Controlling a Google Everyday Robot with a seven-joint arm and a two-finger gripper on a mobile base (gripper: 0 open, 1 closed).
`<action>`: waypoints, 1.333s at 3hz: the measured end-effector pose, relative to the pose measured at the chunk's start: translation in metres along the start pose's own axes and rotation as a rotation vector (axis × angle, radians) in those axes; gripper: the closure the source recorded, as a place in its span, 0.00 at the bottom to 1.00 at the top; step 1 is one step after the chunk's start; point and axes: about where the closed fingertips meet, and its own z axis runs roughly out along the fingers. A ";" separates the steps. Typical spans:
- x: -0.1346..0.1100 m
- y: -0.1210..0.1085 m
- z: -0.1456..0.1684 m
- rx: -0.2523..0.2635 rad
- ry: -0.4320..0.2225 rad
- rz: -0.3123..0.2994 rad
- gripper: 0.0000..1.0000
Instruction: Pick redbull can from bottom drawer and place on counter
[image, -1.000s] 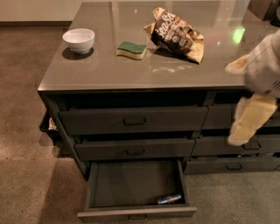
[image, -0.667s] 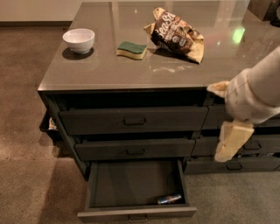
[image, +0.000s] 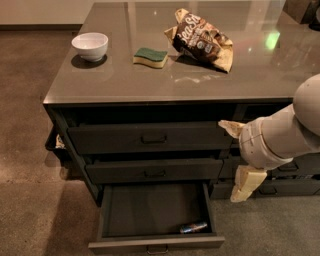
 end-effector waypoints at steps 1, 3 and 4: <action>0.000 0.000 0.000 0.000 0.000 0.000 0.00; 0.057 -0.010 0.080 -0.068 -0.082 -0.091 0.00; 0.106 0.000 0.147 -0.153 -0.098 -0.167 0.00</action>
Offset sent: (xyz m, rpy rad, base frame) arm 0.0517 -0.0131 -0.0785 0.0309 0.0323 0.1824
